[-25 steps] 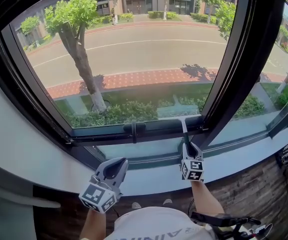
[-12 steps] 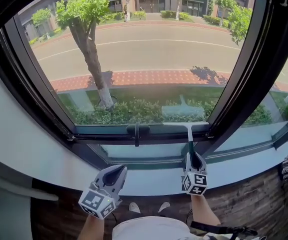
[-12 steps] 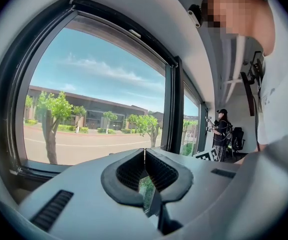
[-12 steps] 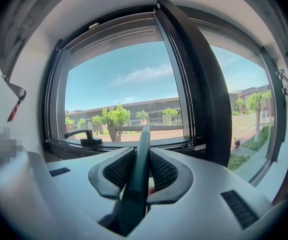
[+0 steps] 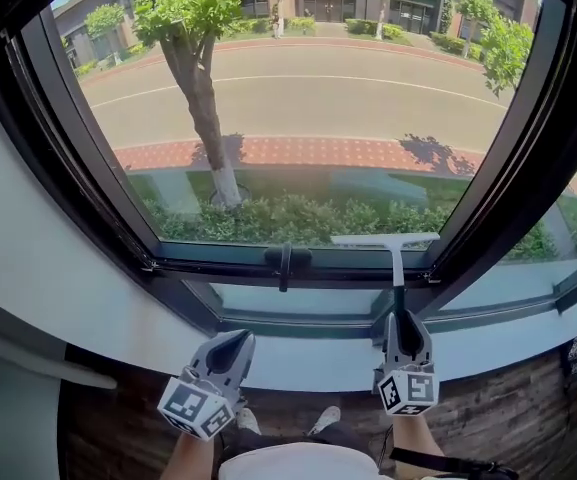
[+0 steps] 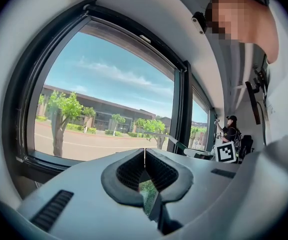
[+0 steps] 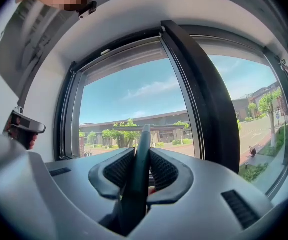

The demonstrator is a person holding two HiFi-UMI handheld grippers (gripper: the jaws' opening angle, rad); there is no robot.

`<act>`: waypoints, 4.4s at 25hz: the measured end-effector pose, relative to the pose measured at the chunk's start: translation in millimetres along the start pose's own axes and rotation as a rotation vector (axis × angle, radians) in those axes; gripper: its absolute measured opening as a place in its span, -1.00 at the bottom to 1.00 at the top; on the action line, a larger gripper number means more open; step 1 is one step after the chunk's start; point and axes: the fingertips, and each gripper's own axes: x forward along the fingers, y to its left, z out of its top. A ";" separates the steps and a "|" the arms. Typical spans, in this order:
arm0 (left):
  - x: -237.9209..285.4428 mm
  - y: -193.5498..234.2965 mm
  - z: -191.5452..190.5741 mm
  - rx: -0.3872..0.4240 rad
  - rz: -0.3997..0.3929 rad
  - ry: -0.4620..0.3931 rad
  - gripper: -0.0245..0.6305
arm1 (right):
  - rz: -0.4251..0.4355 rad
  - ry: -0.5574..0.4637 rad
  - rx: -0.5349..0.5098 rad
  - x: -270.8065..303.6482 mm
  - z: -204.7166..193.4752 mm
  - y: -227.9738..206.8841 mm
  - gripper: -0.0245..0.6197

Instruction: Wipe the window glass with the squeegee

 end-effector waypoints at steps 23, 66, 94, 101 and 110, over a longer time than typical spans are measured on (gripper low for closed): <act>-122.3 120.0 71.0 0.209 -0.234 -0.081 -0.85 | -0.073 -0.584 -0.187 82.0 368.2 226.0 -0.61; -111.5 93.9 53.0 0.154 -0.233 -0.054 -0.85 | -0.123 -0.496 -0.203 126.4 313.3 198.7 -0.61; -110.1 78.9 36.6 0.137 -0.256 -0.014 -0.85 | -0.139 -0.326 -0.188 105.7 189.9 185.7 -0.61; -110.4 77.8 34.3 0.134 -0.254 -0.008 -0.85 | -0.148 -0.276 -0.176 102.0 156.4 184.4 -0.61; -115.2 78.1 30.5 0.130 -0.246 -0.001 -0.85 | -0.145 -0.192 -0.159 94.6 107.3 180.1 -0.61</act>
